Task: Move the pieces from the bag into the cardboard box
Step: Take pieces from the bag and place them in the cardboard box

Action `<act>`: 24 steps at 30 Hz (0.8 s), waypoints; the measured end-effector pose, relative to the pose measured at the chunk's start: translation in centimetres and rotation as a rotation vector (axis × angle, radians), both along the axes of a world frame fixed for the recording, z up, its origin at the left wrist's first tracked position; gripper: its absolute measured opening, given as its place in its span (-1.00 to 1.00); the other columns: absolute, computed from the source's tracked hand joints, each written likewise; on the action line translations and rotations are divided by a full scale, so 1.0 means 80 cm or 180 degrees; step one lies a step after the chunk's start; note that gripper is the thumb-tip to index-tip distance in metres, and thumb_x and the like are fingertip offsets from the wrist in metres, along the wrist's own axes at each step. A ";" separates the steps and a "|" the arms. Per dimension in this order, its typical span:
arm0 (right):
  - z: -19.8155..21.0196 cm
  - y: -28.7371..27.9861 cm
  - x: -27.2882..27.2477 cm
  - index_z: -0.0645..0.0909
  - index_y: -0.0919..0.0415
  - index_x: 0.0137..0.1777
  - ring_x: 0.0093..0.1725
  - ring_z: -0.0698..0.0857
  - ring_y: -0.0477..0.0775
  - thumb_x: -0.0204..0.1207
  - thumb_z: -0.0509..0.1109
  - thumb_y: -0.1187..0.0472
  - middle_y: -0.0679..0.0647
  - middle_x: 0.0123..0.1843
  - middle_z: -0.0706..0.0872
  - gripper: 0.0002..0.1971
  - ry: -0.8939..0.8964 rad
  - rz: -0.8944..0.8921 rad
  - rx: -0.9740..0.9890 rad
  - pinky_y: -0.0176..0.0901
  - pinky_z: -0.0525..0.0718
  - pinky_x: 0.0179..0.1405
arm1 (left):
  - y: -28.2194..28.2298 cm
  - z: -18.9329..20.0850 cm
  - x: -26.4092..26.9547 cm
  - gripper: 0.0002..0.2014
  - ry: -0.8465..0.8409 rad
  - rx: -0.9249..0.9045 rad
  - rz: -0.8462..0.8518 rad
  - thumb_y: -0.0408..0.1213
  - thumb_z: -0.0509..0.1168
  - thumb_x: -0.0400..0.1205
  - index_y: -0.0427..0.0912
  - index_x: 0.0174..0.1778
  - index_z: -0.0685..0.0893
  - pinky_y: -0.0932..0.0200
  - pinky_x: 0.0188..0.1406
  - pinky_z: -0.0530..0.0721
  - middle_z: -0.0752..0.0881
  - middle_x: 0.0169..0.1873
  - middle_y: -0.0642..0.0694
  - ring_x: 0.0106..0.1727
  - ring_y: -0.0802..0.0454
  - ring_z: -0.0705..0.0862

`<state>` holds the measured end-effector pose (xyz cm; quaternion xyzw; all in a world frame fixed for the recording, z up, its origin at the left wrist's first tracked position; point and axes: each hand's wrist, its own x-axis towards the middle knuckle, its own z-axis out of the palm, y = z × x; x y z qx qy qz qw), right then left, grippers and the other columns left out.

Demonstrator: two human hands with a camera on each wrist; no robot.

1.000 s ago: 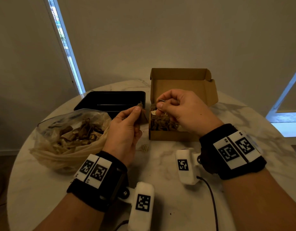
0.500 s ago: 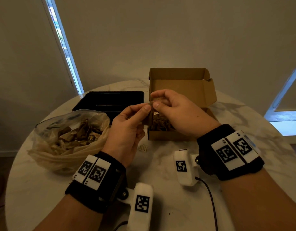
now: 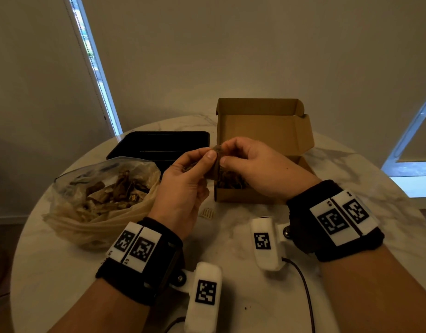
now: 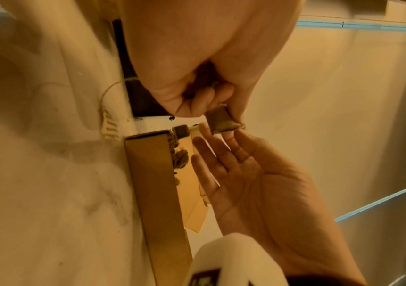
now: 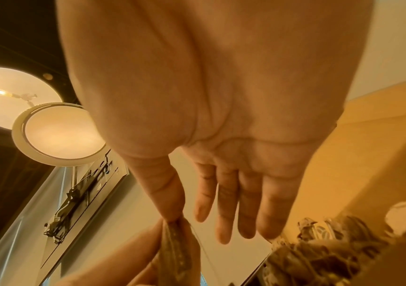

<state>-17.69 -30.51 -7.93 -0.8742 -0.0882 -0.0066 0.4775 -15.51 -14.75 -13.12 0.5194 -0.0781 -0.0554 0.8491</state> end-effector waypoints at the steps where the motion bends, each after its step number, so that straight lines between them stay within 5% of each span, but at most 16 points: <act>1: 0.000 -0.001 0.001 0.59 -0.07 0.37 0.22 0.72 -0.14 0.73 0.34 0.09 -0.11 0.21 0.75 -0.75 0.0012 0.0065 0.0028 -0.18 0.69 0.23 | 0.000 0.000 -0.001 -0.83 -0.0020 0.0023 -0.0064 -0.30 0.43 0.64 -0.14 0.14 0.79 0.32 -0.49 0.40 0.76 -0.15 -0.12 -0.38 0.18 0.57; 5: -0.001 -0.003 0.001 0.62 -0.03 0.39 0.22 0.76 -0.09 0.73 0.35 0.14 -0.06 0.22 0.79 -0.73 0.0062 0.0235 0.0079 -0.07 0.72 0.32 | 0.000 0.000 -0.001 -0.83 -0.0063 0.0031 -0.0108 -0.31 0.43 0.64 -0.13 0.13 0.82 0.23 -0.32 0.46 0.83 -0.02 -0.16 -0.17 0.09 0.69; 12: -0.001 -0.006 0.002 0.70 0.07 0.23 -0.11 0.83 -0.03 0.69 0.41 0.23 0.10 0.00 0.84 -0.83 0.0207 0.0276 0.0522 -0.03 0.83 0.14 | 0.001 0.001 -0.002 -0.84 -0.0098 0.0027 -0.0029 -0.32 0.42 0.65 -0.14 0.13 0.80 0.24 -0.41 0.40 0.81 -0.16 -0.08 -0.28 0.13 0.64; 17: 0.000 -0.006 0.000 0.76 0.02 0.01 -0.13 0.76 0.02 0.67 0.43 0.10 0.16 -0.01 0.84 -0.92 0.0102 0.0090 0.0159 0.10 0.78 0.15 | 0.000 0.002 -0.001 -0.83 -0.0067 -0.0084 0.0232 -0.33 0.42 0.65 -0.16 0.15 0.77 0.36 -0.55 0.43 0.81 -0.17 -0.09 -0.32 0.17 0.65; 20: 0.002 -0.005 -0.003 0.75 -0.05 -0.02 -0.06 0.78 0.13 0.68 0.41 0.05 0.16 0.01 0.84 -0.90 -0.0002 -0.0002 -0.0133 -0.03 0.76 0.02 | 0.001 0.004 0.000 -0.82 0.0042 -0.0183 0.0473 -0.37 0.39 0.68 -0.24 0.18 0.74 0.43 -0.57 0.52 0.80 -0.19 -0.07 -0.43 0.28 0.68; 22: 0.004 -0.005 -0.004 0.73 -0.09 0.00 -0.02 0.78 0.04 0.70 0.38 0.04 0.03 -0.02 0.83 -0.90 -0.0199 -0.0045 -0.0262 -0.20 0.72 -0.08 | 0.002 0.003 0.001 -0.81 0.0097 -0.0170 0.0565 -0.37 0.40 0.68 -0.28 0.20 0.73 0.44 -0.60 0.51 0.78 -0.19 -0.09 -0.51 0.30 0.64; 24: 0.003 -0.005 -0.002 0.72 -0.09 0.02 -0.02 0.78 -0.01 0.71 0.37 0.06 -0.05 -0.04 0.81 -0.91 -0.0495 -0.0085 -0.0304 -0.15 0.77 -0.04 | 0.003 0.001 0.002 -0.78 0.0138 -0.0068 0.0610 -0.35 0.41 0.68 -0.30 0.22 0.72 0.43 -0.63 0.48 0.75 -0.21 -0.10 -0.56 0.30 0.60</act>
